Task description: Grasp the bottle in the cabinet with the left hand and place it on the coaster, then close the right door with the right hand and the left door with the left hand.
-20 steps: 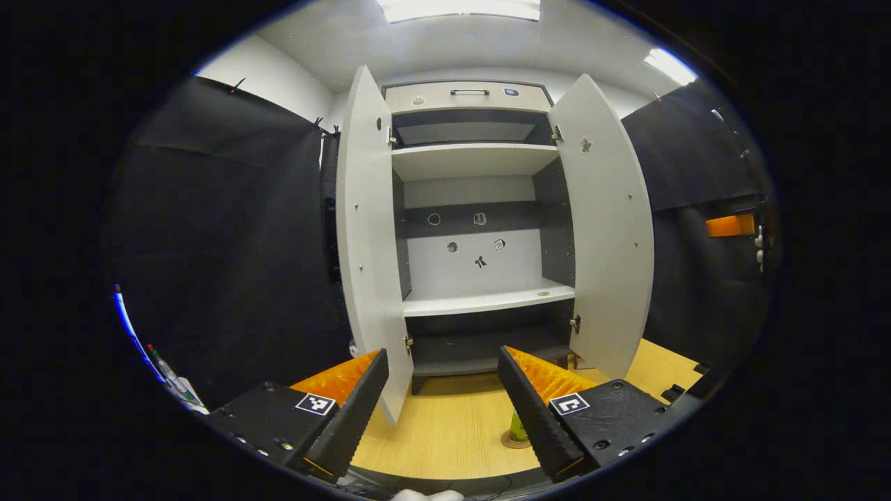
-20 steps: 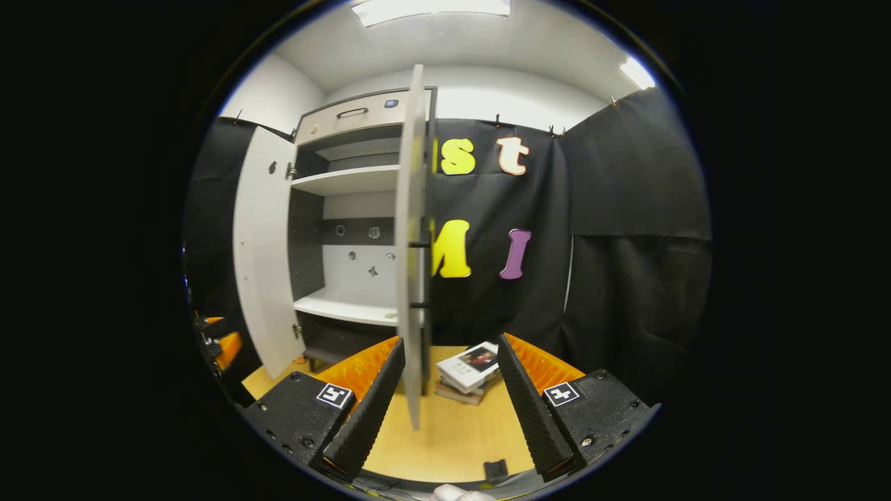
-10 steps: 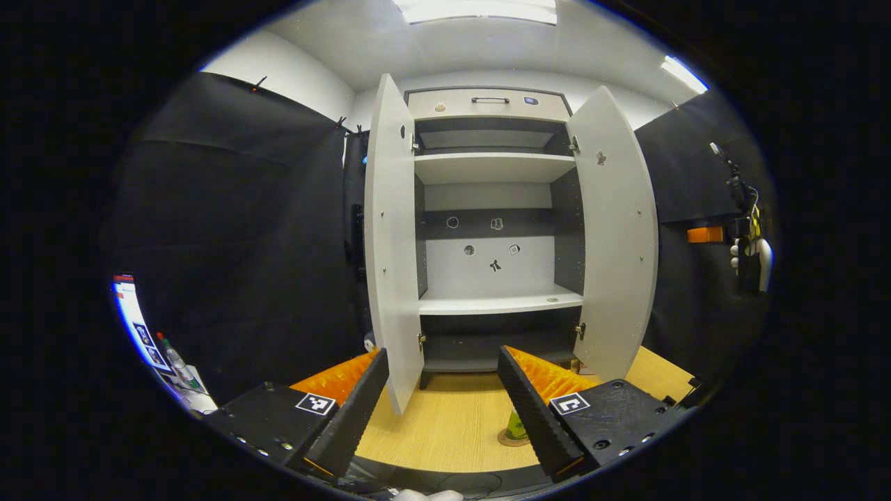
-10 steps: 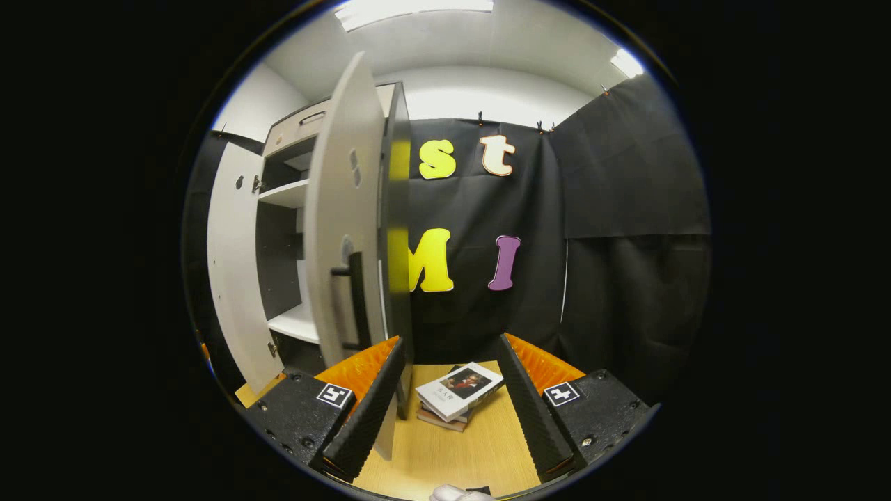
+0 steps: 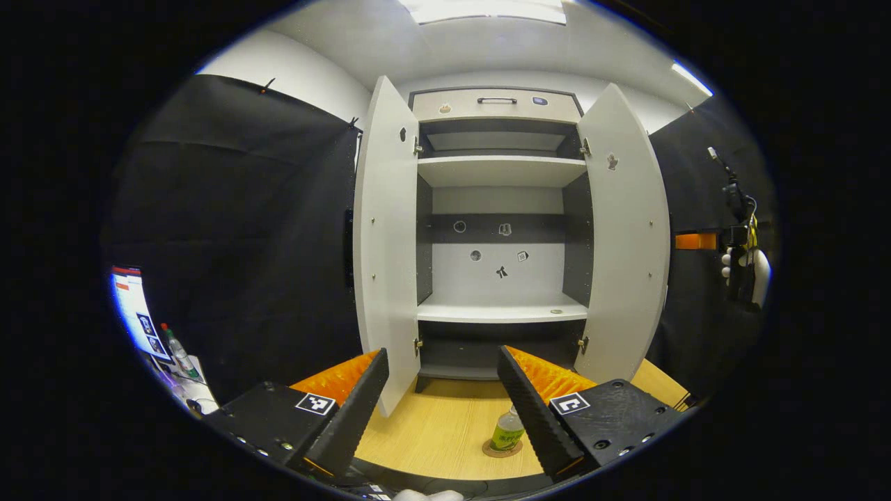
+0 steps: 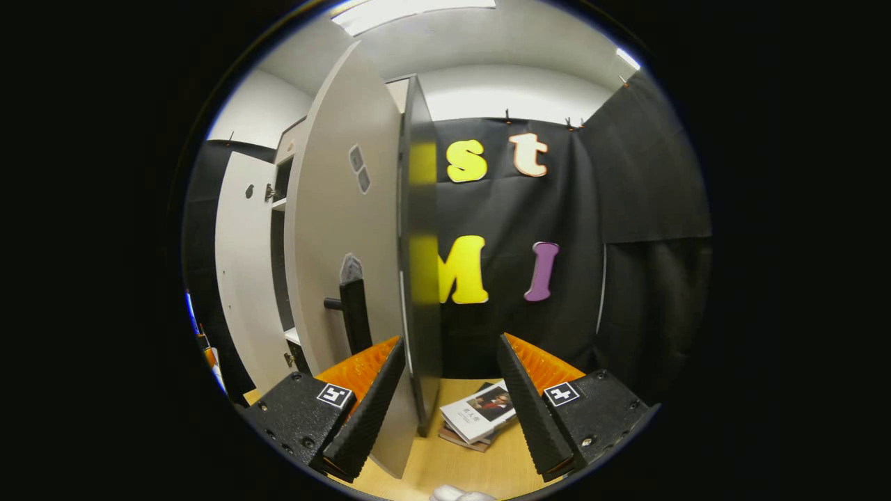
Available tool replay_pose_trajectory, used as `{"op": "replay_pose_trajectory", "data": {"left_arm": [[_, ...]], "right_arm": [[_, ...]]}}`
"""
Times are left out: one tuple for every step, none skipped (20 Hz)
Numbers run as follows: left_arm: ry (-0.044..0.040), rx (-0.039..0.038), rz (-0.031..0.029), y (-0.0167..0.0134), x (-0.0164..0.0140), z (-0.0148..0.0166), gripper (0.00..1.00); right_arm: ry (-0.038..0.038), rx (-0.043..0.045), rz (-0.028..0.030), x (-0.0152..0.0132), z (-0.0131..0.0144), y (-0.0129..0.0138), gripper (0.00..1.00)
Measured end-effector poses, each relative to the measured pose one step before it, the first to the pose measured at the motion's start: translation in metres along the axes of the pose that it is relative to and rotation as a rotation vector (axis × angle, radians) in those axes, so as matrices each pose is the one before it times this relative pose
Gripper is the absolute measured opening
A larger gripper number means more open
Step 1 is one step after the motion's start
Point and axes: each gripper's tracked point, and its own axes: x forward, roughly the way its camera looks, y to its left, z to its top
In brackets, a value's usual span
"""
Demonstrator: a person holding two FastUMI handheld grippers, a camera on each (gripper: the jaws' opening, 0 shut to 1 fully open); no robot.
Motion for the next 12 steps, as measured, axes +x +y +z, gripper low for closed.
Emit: {"op": "replay_pose_trajectory", "data": {"left_arm": [[0.00294,-0.00302,0.01127,-0.00146,-0.00100,-0.00044,0.96],[0.00556,0.00133,0.01255,-0.00107,-0.00198,-0.00101,0.96],[0.00582,0.00160,0.01339,0.00034,-0.00225,-0.00043,0.96],[0.00501,0.00130,0.01214,-0.00015,-0.00218,0.00002,0.96],[0.00262,-0.00127,0.01130,-0.00004,-0.00195,0.00093,0.96],[0.00300,-0.00085,0.00961,-0.00089,-0.00199,0.00112,0.96],[-0.00055,0.00120,0.00983,-0.00022,-0.00115,0.00067,0.96],[0.00045,0.00435,0.00936,-0.00048,-0.00148,0.00082,0.96],[-0.00060,0.00273,0.00677,-0.00063,-0.00037,0.00187,0.96],[-0.00209,0.00074,0.00213,-0.00240,-0.00073,0.00232,0.96],[-0.00276,0.00056,0.00002,-0.00291,-0.00072,0.00246,0.96],[-0.00279,0.00400,-0.00031,-0.00272,-0.00011,0.00267,0.92]], "right_arm": [[0.00494,0.01205,0.03764,0.00423,-0.00098,0.00947,0.82],[0.01031,0.01168,0.00967,0.00460,-0.00303,0.00411,0.82],[-0.00320,-0.00085,0.00876,0.00017,0.00256,0.00254,0.82],[0.00122,-0.01476,0.00860,0.00035,-0.00014,0.00247,0.81],[-0.01056,-0.01100,-0.00147,-0.00091,0.00165,0.00224,0.80],[-0.00735,-0.00902,-0.00546,-0.00008,0.00072,0.00324,0.80],[-0.00718,-0.01416,0.00594,0.00001,0.00083,0.00508,0.80],[0.00113,-0.00894,0.01214,0.00233,-0.00115,0.00566,0.80],[0.00558,0.00964,0.01472,0.00086,-0.00204,0.00654,0.80],[0.00213,0.01823,0.02575,0.00116,-0.00169,0.00896,0.80],[0.00820,0.01839,0.02463,0.00245,-0.00294,0.00982,0.80],[0.00439,0.01993,0.02140,0.00312,-0.00105,0.00847,0.80]]}}
